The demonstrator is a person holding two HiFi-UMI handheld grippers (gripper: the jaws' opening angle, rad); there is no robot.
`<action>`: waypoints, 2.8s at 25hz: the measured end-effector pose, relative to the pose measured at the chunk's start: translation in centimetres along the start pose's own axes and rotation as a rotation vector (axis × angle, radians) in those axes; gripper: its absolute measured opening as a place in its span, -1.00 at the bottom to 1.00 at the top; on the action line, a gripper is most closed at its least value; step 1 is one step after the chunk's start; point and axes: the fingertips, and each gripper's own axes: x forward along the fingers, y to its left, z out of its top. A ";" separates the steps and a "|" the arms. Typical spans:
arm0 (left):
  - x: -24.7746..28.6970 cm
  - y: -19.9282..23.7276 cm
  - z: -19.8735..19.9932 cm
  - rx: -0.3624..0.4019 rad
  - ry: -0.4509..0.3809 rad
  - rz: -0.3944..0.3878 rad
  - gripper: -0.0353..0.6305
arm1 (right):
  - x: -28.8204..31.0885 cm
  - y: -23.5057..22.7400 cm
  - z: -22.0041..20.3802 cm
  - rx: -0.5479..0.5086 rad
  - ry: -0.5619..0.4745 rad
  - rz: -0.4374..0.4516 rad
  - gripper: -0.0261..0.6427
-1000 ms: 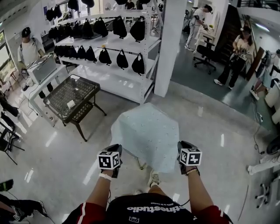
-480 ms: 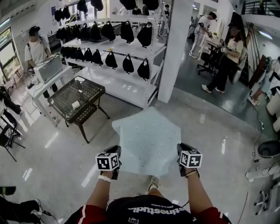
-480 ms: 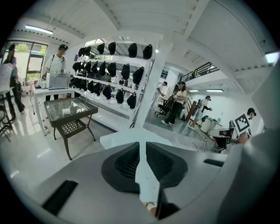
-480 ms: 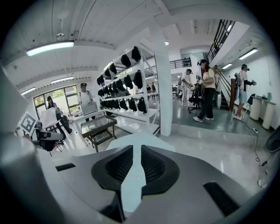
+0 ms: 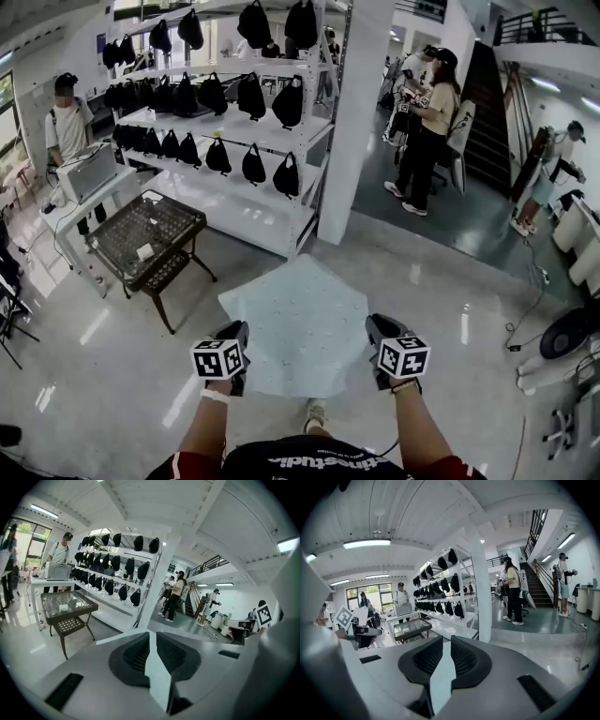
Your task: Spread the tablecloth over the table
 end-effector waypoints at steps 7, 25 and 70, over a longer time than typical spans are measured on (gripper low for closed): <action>-0.2 -4.5 5.8 0.064 -0.124 -0.109 -0.73 | -2.4 -0.2 4.1 -0.030 -0.097 -0.027 -0.76; -2.2 -9.8 10.2 0.218 -0.252 -0.225 -0.80 | -4.6 -0.5 8.2 -0.002 -0.264 -0.111 -0.84; -3.5 -9.6 11.2 0.111 -0.314 -0.187 -0.80 | -6.3 0.2 8.0 -0.020 -0.273 -0.098 -0.85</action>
